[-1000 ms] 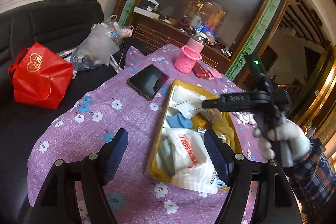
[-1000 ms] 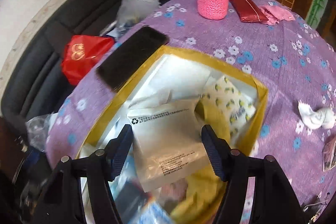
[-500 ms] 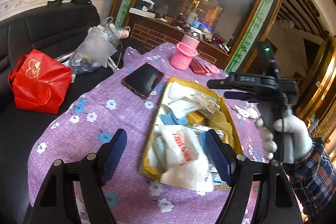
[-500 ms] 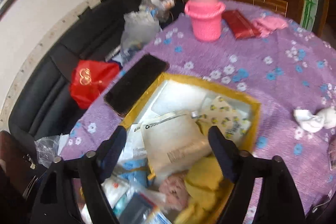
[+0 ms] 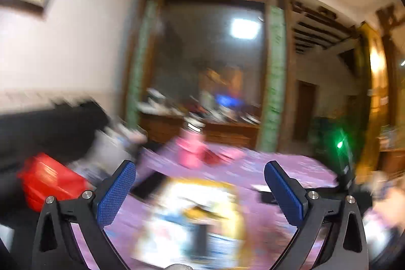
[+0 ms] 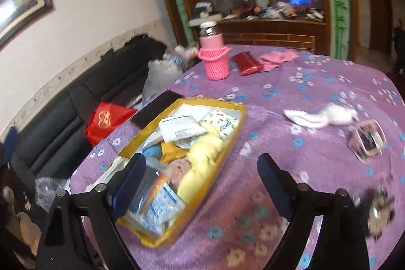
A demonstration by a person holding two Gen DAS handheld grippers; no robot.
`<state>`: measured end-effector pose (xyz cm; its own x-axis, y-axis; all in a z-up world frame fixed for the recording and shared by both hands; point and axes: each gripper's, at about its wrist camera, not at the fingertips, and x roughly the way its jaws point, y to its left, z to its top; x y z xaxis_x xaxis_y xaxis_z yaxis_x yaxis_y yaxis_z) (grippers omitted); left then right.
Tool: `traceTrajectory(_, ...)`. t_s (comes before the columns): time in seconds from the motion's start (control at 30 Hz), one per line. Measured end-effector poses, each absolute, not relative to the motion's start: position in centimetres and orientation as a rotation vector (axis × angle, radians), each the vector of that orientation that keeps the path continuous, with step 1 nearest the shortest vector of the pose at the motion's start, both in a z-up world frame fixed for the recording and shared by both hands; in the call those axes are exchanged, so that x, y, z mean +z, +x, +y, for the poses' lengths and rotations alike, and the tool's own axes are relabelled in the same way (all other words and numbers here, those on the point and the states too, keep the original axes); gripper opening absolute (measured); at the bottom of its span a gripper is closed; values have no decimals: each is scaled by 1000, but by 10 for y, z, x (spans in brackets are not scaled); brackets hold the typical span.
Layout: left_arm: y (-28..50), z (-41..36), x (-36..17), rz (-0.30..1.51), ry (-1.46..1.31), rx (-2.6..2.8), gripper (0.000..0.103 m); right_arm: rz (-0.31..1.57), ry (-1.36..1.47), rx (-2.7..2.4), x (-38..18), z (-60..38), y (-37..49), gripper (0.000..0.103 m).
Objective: Organize soft objects
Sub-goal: 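Open both tools over the box and move them back toward the white towel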
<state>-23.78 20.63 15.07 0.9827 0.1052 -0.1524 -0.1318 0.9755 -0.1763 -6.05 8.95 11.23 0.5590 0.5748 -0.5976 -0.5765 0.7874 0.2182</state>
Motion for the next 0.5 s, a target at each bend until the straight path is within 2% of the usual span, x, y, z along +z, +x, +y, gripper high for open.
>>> traceTrajectory(0.1, -208, 188, 144, 268, -204, 120, 103, 676, 51, 633, 106, 66, -76, 90)
traceTrajectory(0.3, -190, 167, 129, 400, -126, 327, 103, 724, 50, 541, 77, 35, -90, 89)
traceTrajectory(0.5, -187, 178, 111, 491, -106, 502, 103, 753, 14, 541, 64, 32, -98, 89)
